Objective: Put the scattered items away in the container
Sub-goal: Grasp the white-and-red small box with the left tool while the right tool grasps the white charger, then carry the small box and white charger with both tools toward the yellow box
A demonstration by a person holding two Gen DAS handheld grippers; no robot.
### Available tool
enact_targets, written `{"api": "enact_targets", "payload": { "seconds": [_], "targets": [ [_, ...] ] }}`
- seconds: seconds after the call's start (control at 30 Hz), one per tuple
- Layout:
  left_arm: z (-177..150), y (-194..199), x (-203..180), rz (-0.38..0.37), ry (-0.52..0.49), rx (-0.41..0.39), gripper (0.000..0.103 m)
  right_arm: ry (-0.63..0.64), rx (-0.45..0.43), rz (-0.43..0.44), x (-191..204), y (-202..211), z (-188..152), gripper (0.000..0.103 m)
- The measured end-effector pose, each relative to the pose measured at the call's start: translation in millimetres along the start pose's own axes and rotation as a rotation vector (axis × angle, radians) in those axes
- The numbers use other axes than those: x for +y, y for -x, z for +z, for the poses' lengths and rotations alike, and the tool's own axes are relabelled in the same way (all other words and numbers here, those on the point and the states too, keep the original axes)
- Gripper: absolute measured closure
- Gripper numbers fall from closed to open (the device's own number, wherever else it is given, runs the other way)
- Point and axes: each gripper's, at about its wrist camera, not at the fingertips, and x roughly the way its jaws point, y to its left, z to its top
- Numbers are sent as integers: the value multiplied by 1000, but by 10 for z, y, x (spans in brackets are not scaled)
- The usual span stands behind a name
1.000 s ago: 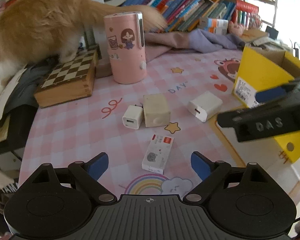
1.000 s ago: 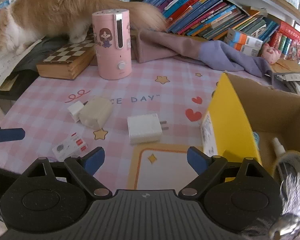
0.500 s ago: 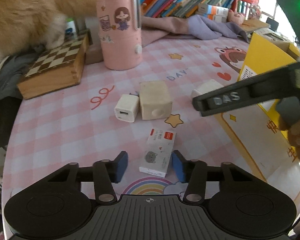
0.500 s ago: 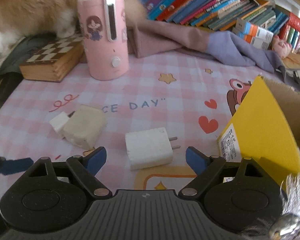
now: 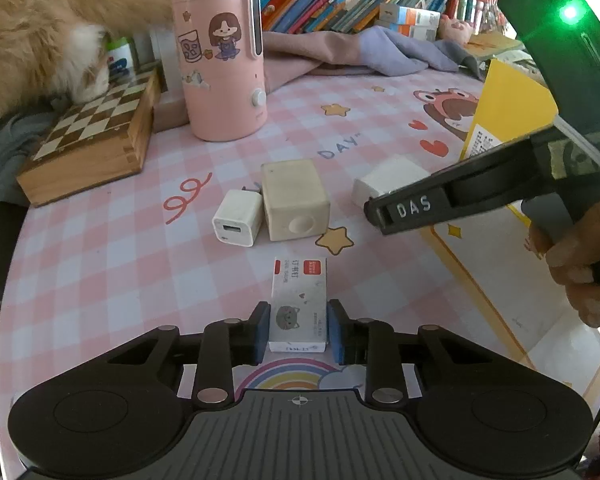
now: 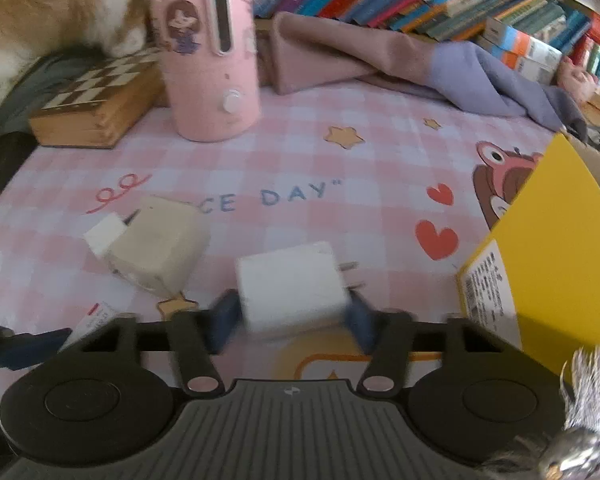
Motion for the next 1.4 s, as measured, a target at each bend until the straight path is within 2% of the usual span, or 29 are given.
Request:
{"api": "enact_targets", "payload": {
  "seconds": [0.3, 0.73, 1.03, 1.4],
  "targets": [
    [-4, 143, 79, -18, 57, -29, 75, 8, -31, 25, 16, 232, -18, 54],
    [39, 622, 147, -25, 137, -129, 75, 13, -129, 110, 25, 941, -84, 54],
    [23, 982, 12, -31, 132, -176, 75, 12, -187, 144, -17, 1311, -211, 53],
    [-106, 1192, -283, -18, 129, -184, 75, 53, -204, 179, -91, 1586, -453, 53]
  ]
}}
